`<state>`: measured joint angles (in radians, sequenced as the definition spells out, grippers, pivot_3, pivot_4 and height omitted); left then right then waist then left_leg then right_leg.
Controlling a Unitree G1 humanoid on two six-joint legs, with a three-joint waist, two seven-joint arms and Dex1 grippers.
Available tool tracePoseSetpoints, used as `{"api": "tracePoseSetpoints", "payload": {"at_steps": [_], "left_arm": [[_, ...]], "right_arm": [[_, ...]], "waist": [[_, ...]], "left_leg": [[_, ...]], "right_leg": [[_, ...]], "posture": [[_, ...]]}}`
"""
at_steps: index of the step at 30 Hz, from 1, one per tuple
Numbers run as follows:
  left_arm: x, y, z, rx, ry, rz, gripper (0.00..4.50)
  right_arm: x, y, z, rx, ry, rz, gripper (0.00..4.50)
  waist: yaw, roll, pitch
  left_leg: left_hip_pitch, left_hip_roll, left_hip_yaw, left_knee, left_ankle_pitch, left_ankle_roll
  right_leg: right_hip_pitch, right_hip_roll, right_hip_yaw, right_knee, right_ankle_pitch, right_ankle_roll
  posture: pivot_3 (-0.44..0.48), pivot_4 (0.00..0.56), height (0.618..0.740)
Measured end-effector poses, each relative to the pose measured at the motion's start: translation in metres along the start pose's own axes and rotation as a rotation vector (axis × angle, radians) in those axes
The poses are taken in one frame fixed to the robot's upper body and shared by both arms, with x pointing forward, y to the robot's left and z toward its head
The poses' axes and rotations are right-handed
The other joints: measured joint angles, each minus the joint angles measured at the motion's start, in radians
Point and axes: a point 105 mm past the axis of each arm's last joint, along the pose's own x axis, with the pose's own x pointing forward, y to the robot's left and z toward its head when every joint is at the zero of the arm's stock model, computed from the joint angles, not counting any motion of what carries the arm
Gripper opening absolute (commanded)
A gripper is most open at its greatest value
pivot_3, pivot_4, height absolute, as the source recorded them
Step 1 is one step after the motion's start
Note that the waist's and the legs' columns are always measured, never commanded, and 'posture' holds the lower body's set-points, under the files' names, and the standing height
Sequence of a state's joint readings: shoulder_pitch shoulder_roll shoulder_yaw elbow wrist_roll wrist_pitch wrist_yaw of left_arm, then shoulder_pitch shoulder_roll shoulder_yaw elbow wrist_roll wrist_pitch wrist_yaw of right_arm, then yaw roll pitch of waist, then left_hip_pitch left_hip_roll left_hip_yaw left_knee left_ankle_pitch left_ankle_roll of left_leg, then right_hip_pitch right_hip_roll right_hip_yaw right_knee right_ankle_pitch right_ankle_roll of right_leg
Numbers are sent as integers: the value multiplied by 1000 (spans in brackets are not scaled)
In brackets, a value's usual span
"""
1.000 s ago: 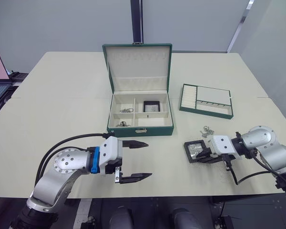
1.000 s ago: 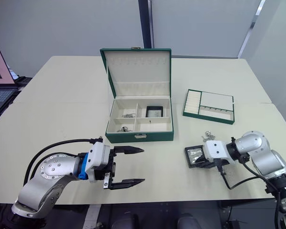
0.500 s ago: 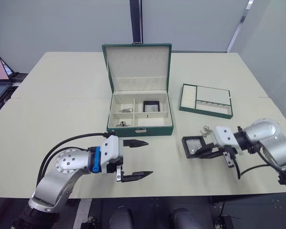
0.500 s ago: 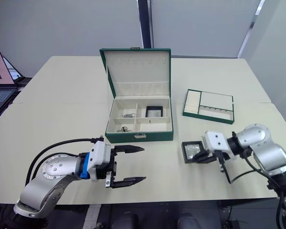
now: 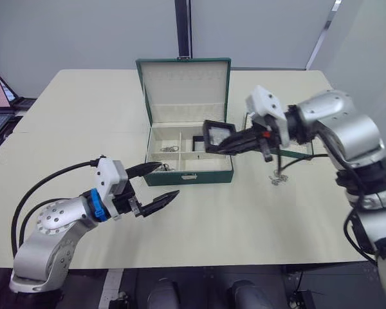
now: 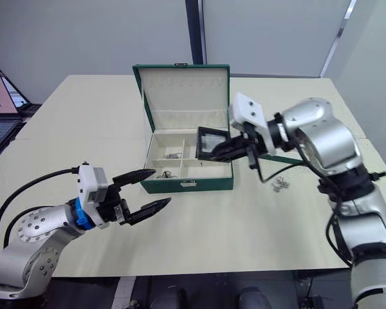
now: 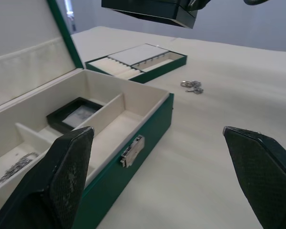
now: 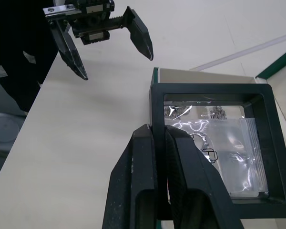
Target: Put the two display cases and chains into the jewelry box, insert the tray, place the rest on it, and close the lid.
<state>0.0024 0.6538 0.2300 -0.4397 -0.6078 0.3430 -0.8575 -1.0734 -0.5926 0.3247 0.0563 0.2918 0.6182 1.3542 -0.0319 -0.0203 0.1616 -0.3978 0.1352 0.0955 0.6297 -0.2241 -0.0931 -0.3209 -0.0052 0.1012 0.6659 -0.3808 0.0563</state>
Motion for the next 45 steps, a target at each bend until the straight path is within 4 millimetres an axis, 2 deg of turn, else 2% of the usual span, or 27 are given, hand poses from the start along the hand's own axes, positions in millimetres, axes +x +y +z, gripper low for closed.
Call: {"api": "tracePoseSetpoints", "payload": {"at_steps": [5, 13, 26, 36, 45], "left_arm": [[-11, 11, -1, -22, -16, 117, 4500], [-14, 16, 1, -22, -37, 189, 4500], [-7, 15, 1, -45, -71, 223, 4500], [-5, 9, -8, -64, -50, 234, 4500], [-5, 10, -9, -59, -44, 245, 4500]], "right_arm": [[33, -9, -1, 19, 70, 33, 22], [55, -29, -19, 170, 133, 37, 22], [69, -31, -36, 265, 152, 175, 22], [74, -33, -59, 261, 224, 172, 22], [76, -37, -62, 245, 243, 146, 22]], "waist": [[4, 0, 0], [-1, 0, 0], [-3, 0, 0], [-8, 0, 0], [-16, 0, 0]], "left_leg": [[-1, 0, 0, 0, 0, 0], [-1, 0, 2, 0, 0, 0], [-2, 0, 8, 0, 0, 0], [-1, 0, 15, 0, 0, 0], [-1, 0, 16, 0, 0, 0]], "right_leg": [[-1, 0, -1, 1, 0, 0], [-3, 0, 1, 3, 0, 0], [-11, 0, 6, 12, -1, -1], [-15, 0, 13, 13, -1, -1], [-15, 0, 14, 13, -1, -1]], "posture": [[0, 150, 740], [0, 150, 740], [0, 150, 740], [0, 150, 740], [0, 150, 740]]}}
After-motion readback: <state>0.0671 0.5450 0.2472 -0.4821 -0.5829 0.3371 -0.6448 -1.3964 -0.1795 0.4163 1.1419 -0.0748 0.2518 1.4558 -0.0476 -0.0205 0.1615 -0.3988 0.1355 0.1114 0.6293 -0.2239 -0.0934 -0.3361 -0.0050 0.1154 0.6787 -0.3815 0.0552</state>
